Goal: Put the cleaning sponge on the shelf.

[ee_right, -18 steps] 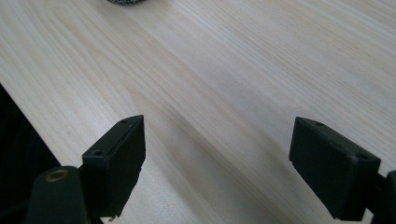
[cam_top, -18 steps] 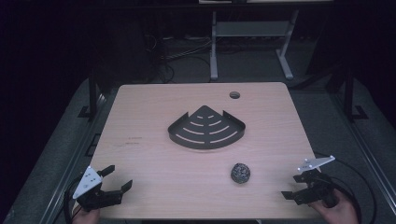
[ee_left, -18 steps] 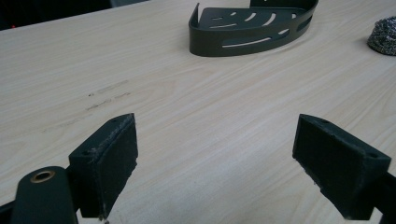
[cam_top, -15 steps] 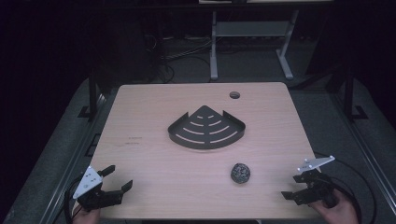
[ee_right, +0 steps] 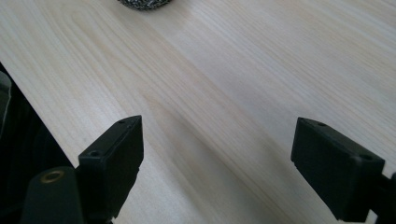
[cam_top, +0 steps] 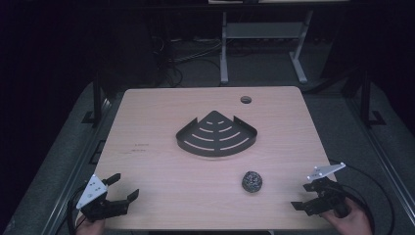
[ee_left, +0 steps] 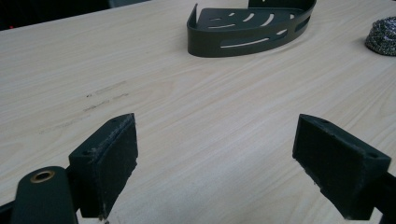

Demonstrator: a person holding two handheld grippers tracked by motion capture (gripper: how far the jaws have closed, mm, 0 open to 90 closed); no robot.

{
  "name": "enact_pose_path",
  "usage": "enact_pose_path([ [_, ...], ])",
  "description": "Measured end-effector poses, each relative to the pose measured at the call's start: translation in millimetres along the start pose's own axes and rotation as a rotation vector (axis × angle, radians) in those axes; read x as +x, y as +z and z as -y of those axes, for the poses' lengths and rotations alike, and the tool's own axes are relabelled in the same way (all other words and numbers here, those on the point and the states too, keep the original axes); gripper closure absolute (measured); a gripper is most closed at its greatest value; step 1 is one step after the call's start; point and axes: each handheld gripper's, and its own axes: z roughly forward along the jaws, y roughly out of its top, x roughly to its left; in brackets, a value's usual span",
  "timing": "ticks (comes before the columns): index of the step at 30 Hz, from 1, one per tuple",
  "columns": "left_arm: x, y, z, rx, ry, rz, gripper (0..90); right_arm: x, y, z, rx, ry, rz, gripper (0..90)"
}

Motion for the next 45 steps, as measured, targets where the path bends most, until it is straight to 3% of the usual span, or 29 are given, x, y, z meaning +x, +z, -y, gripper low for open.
enact_pose_path([
  [45,-0.2,-2.3,-0.1,-0.007,-0.003,-0.001,13.3,24.4,17.6,-21.2,0.075,-0.095,-0.015,15.5],
])
